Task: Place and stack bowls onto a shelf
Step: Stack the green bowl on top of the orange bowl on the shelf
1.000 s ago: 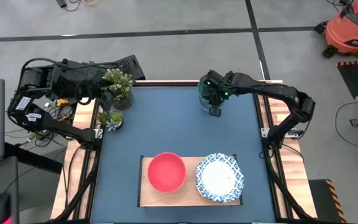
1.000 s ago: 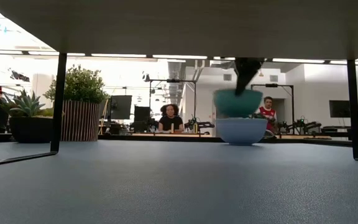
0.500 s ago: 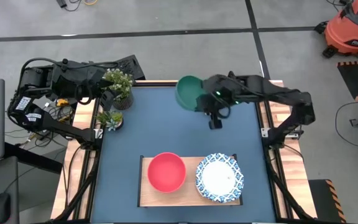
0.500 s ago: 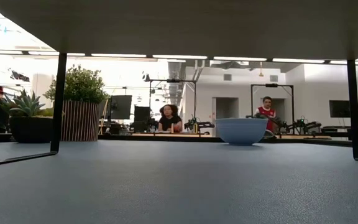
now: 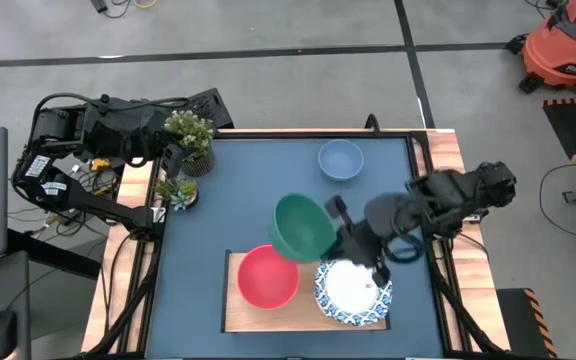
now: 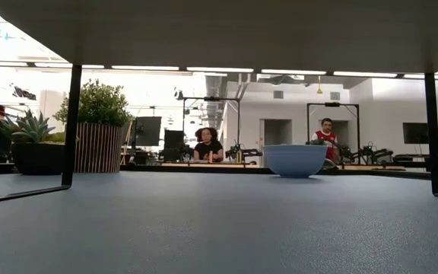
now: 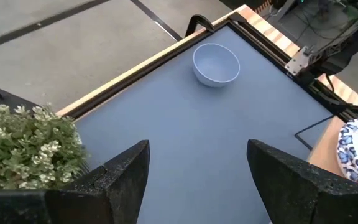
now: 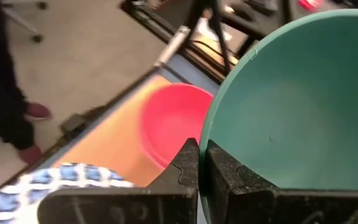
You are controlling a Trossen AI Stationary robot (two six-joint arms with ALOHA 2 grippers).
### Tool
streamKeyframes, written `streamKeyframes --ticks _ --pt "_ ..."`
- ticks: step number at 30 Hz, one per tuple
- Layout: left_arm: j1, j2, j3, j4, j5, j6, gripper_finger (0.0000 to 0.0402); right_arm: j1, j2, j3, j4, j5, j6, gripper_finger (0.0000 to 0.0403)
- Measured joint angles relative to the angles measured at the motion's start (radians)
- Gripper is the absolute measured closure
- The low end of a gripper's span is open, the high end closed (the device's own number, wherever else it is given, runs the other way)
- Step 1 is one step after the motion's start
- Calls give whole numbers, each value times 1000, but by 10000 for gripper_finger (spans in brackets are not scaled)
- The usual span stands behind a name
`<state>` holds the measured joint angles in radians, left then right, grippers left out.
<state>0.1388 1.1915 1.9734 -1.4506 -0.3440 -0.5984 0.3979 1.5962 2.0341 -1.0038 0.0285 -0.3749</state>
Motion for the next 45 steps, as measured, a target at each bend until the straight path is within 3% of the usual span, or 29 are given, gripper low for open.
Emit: streamKeyframes --ticks 5,15,32,45 --pt "0 0 0 0 19 -14 148 74 60 -1 55 12 -27 375" --pt "0 0 0 -5 56 -68 148 80 192 0 122 16 -80 375" --pt "0 0 0 -27 60 -61 148 60 277 -1 44 22 -50 375" --pt "0 0 0 -27 60 -55 148 53 275 0 66 23 -49 340"
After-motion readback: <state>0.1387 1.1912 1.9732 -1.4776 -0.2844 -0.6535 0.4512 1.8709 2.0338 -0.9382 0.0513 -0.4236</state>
